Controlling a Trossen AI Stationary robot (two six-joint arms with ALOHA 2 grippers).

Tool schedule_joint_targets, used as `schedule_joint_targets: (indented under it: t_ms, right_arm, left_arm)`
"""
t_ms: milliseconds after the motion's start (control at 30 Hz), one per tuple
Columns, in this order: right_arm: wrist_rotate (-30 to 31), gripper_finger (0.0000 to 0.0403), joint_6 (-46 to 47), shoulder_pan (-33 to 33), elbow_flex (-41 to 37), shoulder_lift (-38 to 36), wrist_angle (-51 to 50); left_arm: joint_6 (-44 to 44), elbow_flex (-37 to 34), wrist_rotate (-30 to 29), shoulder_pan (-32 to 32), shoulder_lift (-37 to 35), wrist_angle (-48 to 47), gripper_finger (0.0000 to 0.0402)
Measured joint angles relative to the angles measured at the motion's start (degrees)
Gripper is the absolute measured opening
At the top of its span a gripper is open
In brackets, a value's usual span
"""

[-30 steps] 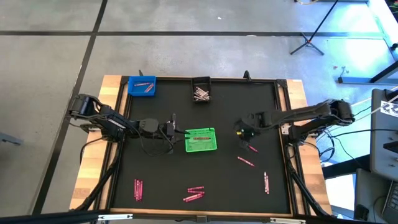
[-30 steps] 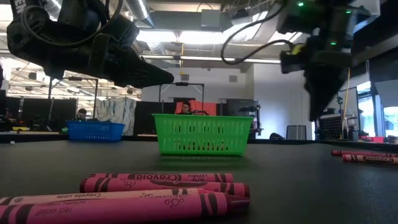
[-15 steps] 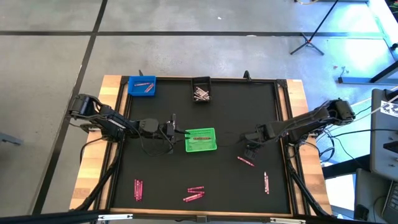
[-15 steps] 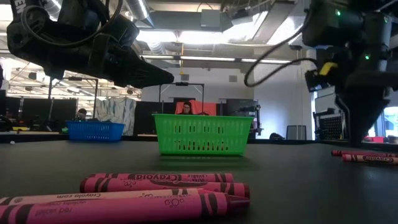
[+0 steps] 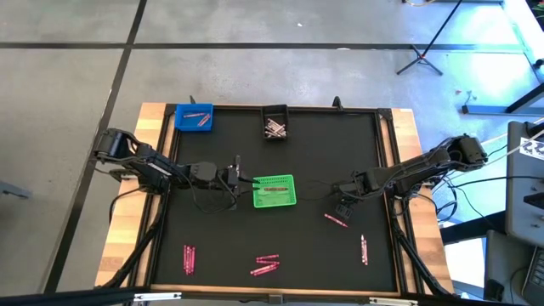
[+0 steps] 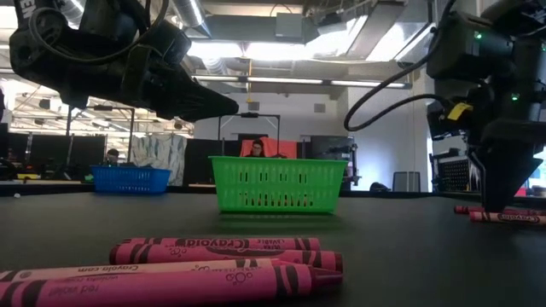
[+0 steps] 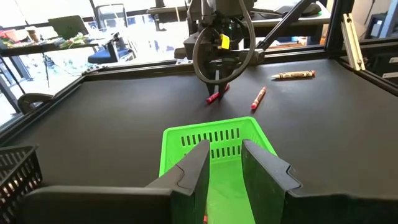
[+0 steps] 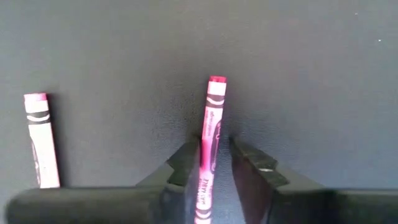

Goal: Sort crayons
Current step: Put the red crayon into the green bin

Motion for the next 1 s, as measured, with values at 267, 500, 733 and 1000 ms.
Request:
schedule_joint_targets:
  t_ms: [267,500,733,1000]
  right_arm:
    - [0.15,0.001,-2.08,-0.03,0.15,0.07,-0.21]
    - [0.8,0.0029,-7.68,-0.09,4.88,0.38,-0.33]
    - [8.22,0.0022,-17.41,-0.11,10.71,0.31,7.67]
    - [8.8,0.0025,-31.73,-2.81,10.91,2.92,35.02]
  left_arm:
    - [-0.19,-0.02,0.0,0.0,0.0,0.0,0.0086]
    - [-0.19,0.0,0.0,0.0,0.0,0.0,0.0086]
    - [-0.19,0.0,-0.01,0.0,0.0,0.0,0.0086]
    - [-0.19,0.0,0.0,0.0,0.0,0.0,0.0086]
